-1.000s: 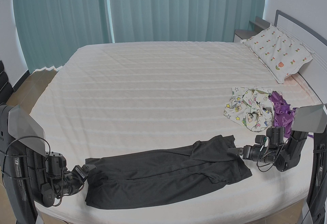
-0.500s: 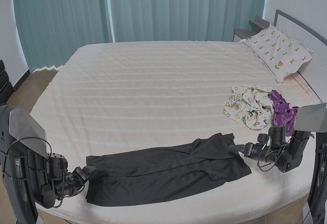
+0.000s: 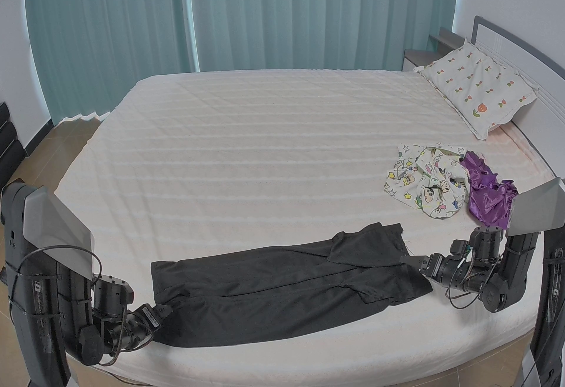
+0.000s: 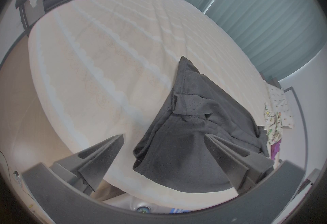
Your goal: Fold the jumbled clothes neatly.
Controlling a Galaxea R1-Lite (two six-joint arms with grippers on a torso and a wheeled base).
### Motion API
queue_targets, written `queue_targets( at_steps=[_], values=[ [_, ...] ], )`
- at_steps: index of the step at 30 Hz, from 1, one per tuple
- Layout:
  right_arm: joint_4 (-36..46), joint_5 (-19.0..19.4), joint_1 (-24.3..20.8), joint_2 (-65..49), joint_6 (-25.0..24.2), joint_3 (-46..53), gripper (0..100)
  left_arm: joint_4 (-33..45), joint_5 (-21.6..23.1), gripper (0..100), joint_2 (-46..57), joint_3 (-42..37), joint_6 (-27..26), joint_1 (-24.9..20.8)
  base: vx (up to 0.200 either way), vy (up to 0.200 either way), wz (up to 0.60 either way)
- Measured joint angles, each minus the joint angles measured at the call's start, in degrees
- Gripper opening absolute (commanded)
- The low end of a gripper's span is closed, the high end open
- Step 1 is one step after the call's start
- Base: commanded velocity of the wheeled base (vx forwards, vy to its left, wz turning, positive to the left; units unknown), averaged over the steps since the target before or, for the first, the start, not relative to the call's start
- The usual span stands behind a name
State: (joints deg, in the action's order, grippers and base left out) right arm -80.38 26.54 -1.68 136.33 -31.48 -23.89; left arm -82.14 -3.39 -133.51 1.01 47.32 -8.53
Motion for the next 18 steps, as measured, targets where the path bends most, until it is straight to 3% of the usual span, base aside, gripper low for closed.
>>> queue_targets(
  at_steps=[5, 9, 10, 18],
  values=[
    [-0.4, 0.0, -0.1, 0.6, -0.1, 0.2, 100, -1.7, -6.1, 100, -2.5, 0.0, 0.2, -3.8, 0.0, 0.0, 0.0],
    [-0.5, 0.0, 0.0, 0.9, -0.2, 0.1, 100, -2.2, -7.3, 100, -4.4, 0.0, 0.2, -5.7, 0.0, 0.0, 0.0],
    [-0.5, 0.0, 0.0, 1.0, -0.2, 0.0, 100, -2.2, -7.5, 0, -4.7, 0.0, 0.3, -6.0, 0.0, 0.0, 0.0],
    [-0.5, 0.0, 0.0, 1.2, -0.2, 0.0, 100, -0.3, -9.2, 0, -5.6, 0.0, 2.4, -7.9, 0.0, 0.0, 0.0]
  ],
)
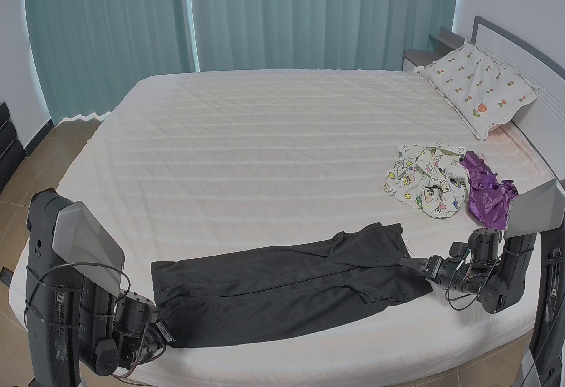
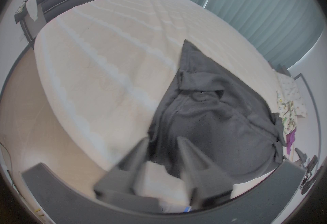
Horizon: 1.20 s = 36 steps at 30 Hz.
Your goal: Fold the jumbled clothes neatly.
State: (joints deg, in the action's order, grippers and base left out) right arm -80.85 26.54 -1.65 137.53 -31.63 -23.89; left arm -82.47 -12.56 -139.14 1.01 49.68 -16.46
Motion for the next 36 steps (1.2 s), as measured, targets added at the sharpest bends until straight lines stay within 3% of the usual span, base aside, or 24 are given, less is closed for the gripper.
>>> queue_targets(
  at_steps=[8, 19, 20, 24, 29, 36],
  values=[
    [0.0, 0.0, 0.1, 0.1, 0.0, 0.0, 100, 8.5, -3.6, 0, 0.1, 0.0, 0.3, -1.1, 0.0, 0.0, 0.0],
    [0.0, 0.0, 0.0, 0.0, 0.0, 0.3, 100, 9.3, -4.4, 0, 0.5, 0.0, 0.3, -1.4, 0.0, 0.0, 0.0],
    [0.0, 0.0, 0.0, 0.0, 0.0, 0.4, 100, 9.1, -4.4, 100, 0.6, 0.0, 0.4, -1.4, 0.0, 0.0, 0.0],
    [0.2, 0.0, -0.4, -0.6, -0.1, 0.7, 100, 8.8, -3.2, 100, 2.2, 0.0, 0.7, -1.2, 0.0, 0.0, 0.0],
    [0.7, 0.0, -1.2, -1.2, -0.2, 1.1, 100, 8.7, 1.5, 100, 6.6, 0.0, 1.4, 0.0, 0.0, 0.0, 0.0],
    [1.0, -2.4, -4.2, -1.5, -3.9, 1.5, 100, 8.6, 13.1, 100, 14.7, 0.0, 2.2, 6.2, 0.0, 0.0, 0.0]
  ],
)
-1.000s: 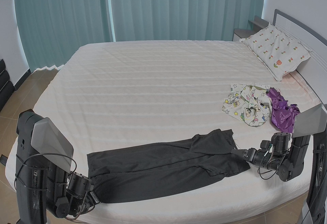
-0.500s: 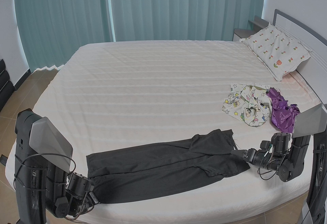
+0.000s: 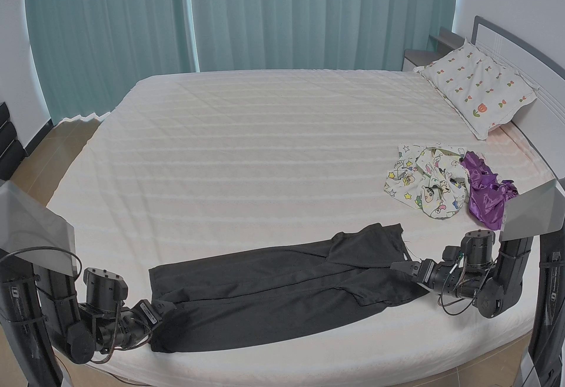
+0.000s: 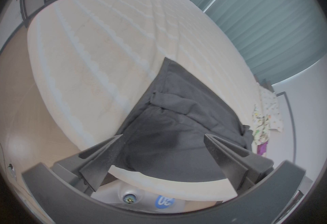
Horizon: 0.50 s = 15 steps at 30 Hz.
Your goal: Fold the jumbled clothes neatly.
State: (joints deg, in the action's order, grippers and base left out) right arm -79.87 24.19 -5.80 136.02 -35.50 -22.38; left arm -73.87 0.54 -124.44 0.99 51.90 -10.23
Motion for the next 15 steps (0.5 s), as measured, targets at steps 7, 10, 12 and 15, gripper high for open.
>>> queue_targets(
  at_steps=[7, 10, 12, 15],
  values=[
    [-0.5, -4.6, -2.3, 1.2, -1.5, 0.4, 100, -1.5, 7.6, 100, 3.5, 0.0, 0.5, 2.9, 0.0, 0.0, 0.0],
    [-0.7, -5.8, -2.4, 2.1, -1.4, -0.1, 100, -2.3, 10.6, 100, 3.7, 0.0, 0.7, 3.8, 0.0, 0.0, 0.0],
    [-0.8, -6.0, -2.3, 2.7, -1.3, -0.5, 100, -2.5, 11.3, 100, 3.5, 0.0, 0.7, 4.3, 0.0, 0.0, 0.0],
    [-0.6, -6.1, -2.2, 3.3, -1.3, -1.2, 100, -4.0, 11.8, 100, 2.7, 0.0, 0.5, 4.6, 0.0, 0.0, 0.0]
  ],
)
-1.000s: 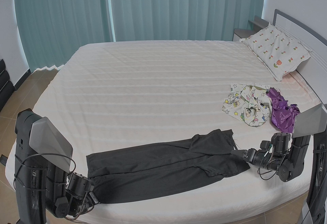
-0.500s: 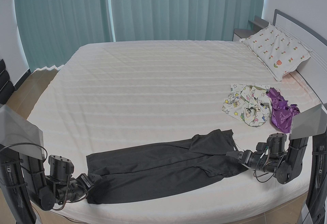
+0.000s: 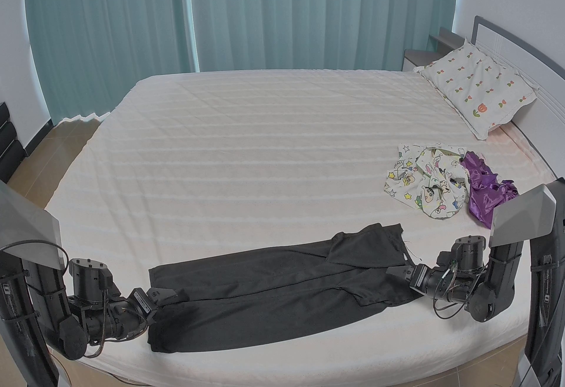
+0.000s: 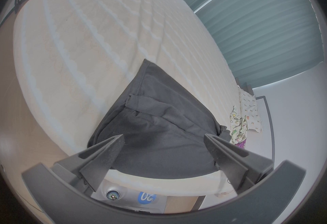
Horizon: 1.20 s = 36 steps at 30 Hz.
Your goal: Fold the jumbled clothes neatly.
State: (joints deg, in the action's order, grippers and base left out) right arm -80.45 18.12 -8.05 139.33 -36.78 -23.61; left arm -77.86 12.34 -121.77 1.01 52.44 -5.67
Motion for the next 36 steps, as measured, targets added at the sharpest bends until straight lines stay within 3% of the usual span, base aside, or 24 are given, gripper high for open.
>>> queue_targets(
  at_steps=[8, 9, 20, 36],
  values=[
    [0.0, -0.1, 0.0, 1.5, 3.8, -1.1, 100, -2.6, -0.3, 100, -2.2, 0.0, -0.2, 0.1, 0.0, 0.0, 0.0],
    [-0.1, -0.1, 0.0, 1.9, 5.1, -1.1, 0, -2.7, -0.3, 100, -2.3, 0.0, -0.2, 0.1, 0.0, 0.0, 0.0],
    [-0.7, -1.0, 0.6, 3.0, 6.9, -0.2, 0, -2.7, -0.4, 100, -3.1, 0.0, -0.2, 0.1, 0.0, 0.0, 0.0],
    [0.1, -0.7, 5.1, 0.4, 11.1, 2.6, 0, -2.7, -0.4, 100, -3.5, 0.0, -0.3, 0.1, 0.0, 0.0, 0.0]
  ],
)
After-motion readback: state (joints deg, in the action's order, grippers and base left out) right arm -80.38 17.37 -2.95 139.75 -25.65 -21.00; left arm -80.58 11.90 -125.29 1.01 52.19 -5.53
